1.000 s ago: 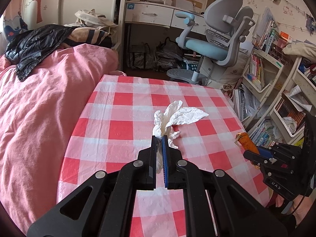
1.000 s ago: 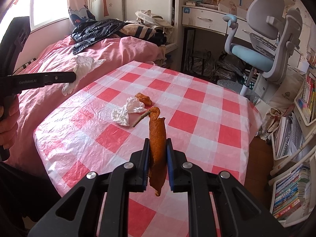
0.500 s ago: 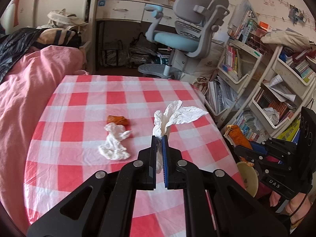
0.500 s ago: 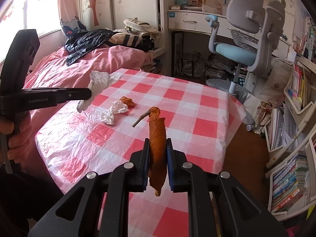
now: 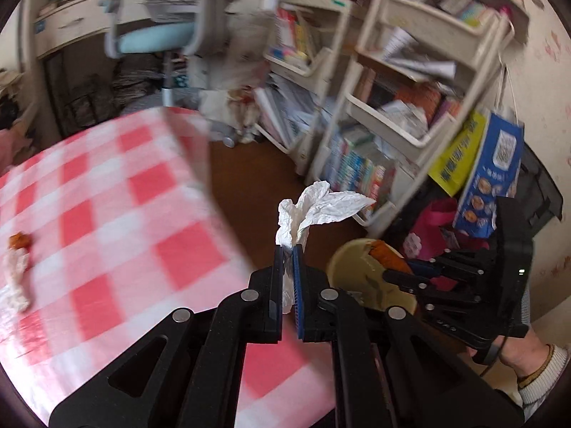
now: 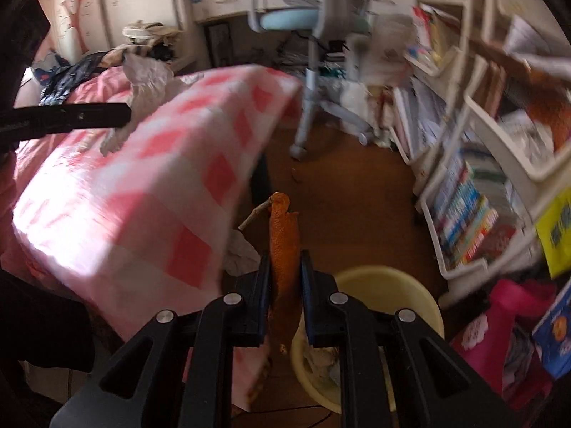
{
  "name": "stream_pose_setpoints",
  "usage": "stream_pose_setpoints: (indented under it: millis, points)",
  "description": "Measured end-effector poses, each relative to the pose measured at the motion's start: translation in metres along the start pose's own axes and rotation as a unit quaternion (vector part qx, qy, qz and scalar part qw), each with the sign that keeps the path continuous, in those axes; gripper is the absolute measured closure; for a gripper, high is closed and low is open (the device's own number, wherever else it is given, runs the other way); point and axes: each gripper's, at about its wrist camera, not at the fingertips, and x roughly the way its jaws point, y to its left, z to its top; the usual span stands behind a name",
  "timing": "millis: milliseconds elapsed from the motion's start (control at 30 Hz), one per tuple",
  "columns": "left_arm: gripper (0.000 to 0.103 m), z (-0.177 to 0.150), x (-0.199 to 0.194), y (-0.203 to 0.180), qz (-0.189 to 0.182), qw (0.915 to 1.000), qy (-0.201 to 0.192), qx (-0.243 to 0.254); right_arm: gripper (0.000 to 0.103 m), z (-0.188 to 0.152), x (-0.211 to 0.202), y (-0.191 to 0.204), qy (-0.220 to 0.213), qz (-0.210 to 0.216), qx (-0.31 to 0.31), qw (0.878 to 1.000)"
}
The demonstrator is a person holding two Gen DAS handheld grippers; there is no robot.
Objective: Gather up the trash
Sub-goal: 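Carry tissue and orange strip to the yellow bin and open both tools, then bring both open tools back over the remaining tissue and orange piece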
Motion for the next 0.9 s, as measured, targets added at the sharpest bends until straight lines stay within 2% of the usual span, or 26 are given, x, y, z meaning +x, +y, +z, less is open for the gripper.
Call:
stream_pose_setpoints:
  millis: [133, 200, 233, 267, 333, 400, 433, 467, 533, 600, 700, 800, 900]
  points:
    - [0.097, 0.000, 0.054, -0.058, -0.024, 0.9977, 0.042, 0.047, 0.085, -0.023, 0.017, -0.034, 0.017, -0.017, 0.041, 0.999]
    - [0.097, -0.003, 0.088, -0.085, -0.040, 0.9940, 0.077, 0.066, 0.077, -0.033, 0.026, -0.048, 0.032, -0.027, 0.064, 0.997]
    - [0.093, -0.004, 0.100, -0.094, -0.040, 0.9927, 0.089, 0.071, 0.066, -0.039, 0.028, -0.054, 0.037, -0.031, 0.074, 0.996]
    - [0.089, -0.006, 0.111, -0.104, -0.038, 0.9913, 0.101, 0.076, 0.063, -0.045, 0.028, -0.060, 0.041, -0.035, 0.086, 0.995]
    - [0.059, -0.006, 0.118, -0.116, -0.026, 0.9910, 0.103, 0.081, 0.063, -0.055, 0.024, -0.068, 0.043, -0.041, 0.100, 0.993]
    - [0.044, -0.004, 0.106, -0.119, -0.007, 0.9934, 0.076, 0.085, 0.061, -0.060, 0.016, -0.072, 0.039, -0.046, 0.112, 0.992]
    - [0.040, -0.004, 0.100, -0.119, 0.000, 0.9940, 0.066, 0.087, 0.061, -0.059, 0.012, -0.073, 0.034, -0.045, 0.115, 0.992]
    - [0.037, -0.002, 0.090, -0.115, 0.013, 0.9946, 0.054, 0.088, 0.061, -0.056, 0.006, -0.070, 0.025, -0.044, 0.116, 0.992]
    - [0.024, 0.002, 0.067, -0.098, 0.043, 0.9954, 0.028, 0.082, 0.060, -0.046, -0.002, -0.064, 0.008, -0.038, 0.108, 0.993]
    - [0.019, 0.004, 0.037, -0.075, 0.078, 0.9948, -0.004, 0.066, 0.058, -0.026, -0.012, -0.049, -0.017, -0.023, 0.093, 0.995]
    - [0.011, 0.003, -0.007, -0.033, 0.127, 0.9904, -0.040, 0.038, 0.048, 0.011, -0.029, -0.015, -0.059, 0.001, 0.057, 0.997]
    - [0.009, 0.002, -0.049, 0.020, 0.182, 0.9803, -0.075, -0.008, 0.046, 0.050, -0.039, 0.029, -0.088, 0.033, 0.010, 0.996]
    - [0.008, -0.012, -0.088, 0.087, 0.235, 0.9628, -0.100, -0.088, 0.037, 0.080, -0.044, 0.079, -0.104, 0.069, -0.034, 0.992]
